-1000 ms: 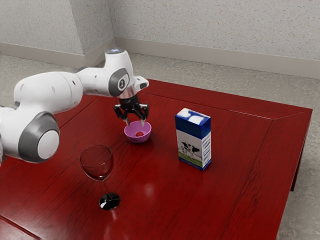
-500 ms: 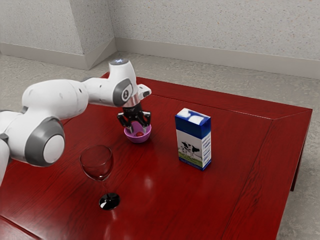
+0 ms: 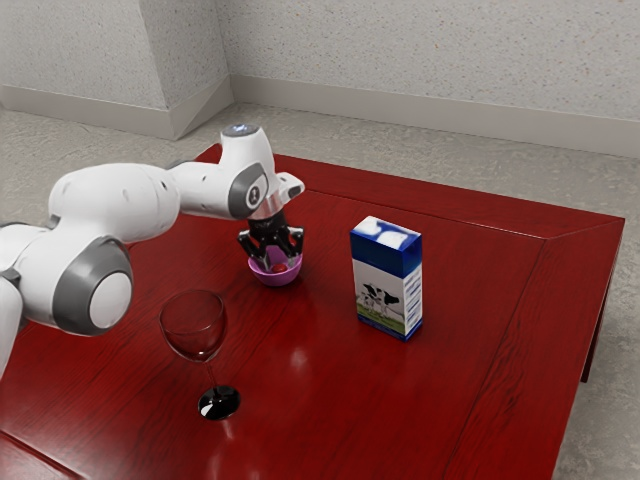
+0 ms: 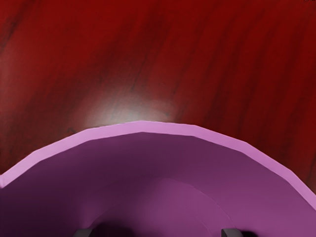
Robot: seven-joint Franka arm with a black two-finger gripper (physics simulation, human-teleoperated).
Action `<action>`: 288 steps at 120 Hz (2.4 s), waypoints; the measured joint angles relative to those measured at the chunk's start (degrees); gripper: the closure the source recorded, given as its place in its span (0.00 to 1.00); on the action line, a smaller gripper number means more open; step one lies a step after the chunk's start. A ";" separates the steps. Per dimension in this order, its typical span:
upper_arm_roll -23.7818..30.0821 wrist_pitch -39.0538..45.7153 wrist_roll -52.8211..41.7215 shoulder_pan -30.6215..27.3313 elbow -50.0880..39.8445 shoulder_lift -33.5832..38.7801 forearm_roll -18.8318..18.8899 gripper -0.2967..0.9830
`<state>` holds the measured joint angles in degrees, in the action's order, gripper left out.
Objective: Take strawberry from the bowl
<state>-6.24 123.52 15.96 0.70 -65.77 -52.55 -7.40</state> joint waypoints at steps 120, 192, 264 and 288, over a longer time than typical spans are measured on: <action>-0.02 0.23 1.31 -0.12 0.07 -0.66 0.04 0.64; -0.55 -0.79 2.22 2.25 -8.75 11.93 0.92 0.73; -7.40 6.08 4.46 18.91 -35.26 21.28 -4.55 0.76; -7.38 8.28 4.32 19.18 -35.72 20.08 -6.33 0.57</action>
<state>-13.62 131.79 20.28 19.89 -101.49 -32.48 -13.73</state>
